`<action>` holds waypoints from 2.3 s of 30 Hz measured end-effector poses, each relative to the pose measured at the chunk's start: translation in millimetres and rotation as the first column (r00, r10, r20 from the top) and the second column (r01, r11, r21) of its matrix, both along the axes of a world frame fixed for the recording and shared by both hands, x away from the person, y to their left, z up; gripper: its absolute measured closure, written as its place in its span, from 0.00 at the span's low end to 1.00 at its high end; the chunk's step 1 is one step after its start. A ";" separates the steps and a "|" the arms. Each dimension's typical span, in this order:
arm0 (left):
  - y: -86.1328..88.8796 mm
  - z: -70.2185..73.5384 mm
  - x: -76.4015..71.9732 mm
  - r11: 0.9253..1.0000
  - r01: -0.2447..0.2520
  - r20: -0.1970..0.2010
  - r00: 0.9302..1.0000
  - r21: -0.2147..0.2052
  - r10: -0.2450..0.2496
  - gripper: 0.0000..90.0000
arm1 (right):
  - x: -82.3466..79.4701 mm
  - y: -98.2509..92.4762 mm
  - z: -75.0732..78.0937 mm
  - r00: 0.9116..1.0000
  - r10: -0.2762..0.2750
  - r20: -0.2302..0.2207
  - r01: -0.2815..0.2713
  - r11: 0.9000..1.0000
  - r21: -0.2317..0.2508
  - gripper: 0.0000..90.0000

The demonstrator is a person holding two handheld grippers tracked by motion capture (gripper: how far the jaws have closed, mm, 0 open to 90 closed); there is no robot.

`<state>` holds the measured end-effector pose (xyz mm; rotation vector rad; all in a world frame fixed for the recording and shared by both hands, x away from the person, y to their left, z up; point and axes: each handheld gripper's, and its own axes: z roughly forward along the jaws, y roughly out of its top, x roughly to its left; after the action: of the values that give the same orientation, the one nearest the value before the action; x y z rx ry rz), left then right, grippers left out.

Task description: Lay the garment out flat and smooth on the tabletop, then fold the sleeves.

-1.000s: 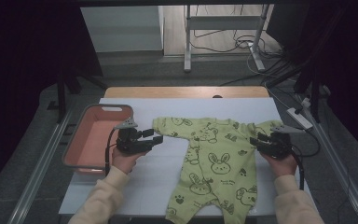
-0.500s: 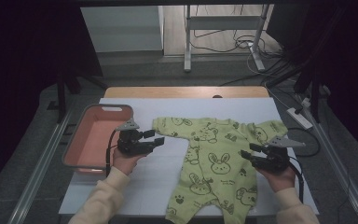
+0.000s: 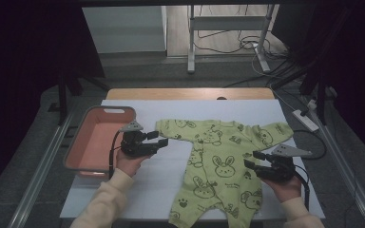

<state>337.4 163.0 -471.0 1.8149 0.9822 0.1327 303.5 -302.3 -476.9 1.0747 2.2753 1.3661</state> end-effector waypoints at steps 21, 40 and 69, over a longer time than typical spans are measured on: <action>-14.7 -3.6 10.3 0.998 -0.052 -0.019 0.998 0.047 0.053 0.40 | -5.2 1.4 -2.5 1.000 0.013 0.007 -0.012 0.999 -0.032 0.48; -37.2 -32.8 77.4 0.940 -0.205 -0.059 0.972 0.274 0.229 0.32 | -4.3 4.3 -6.1 0.999 0.037 -0.004 -0.037 0.998 -0.058 0.47; -33.4 -67.9 101.3 0.875 -0.278 -0.110 0.932 0.395 0.346 0.54 | -3.5 7.7 -8.9 0.999 0.045 -0.007 -0.045 0.996 -0.079 0.47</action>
<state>438.7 129.6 -538.9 2.0216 1.4584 0.3880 300.0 -294.7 -485.8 1.0087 2.3501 1.2793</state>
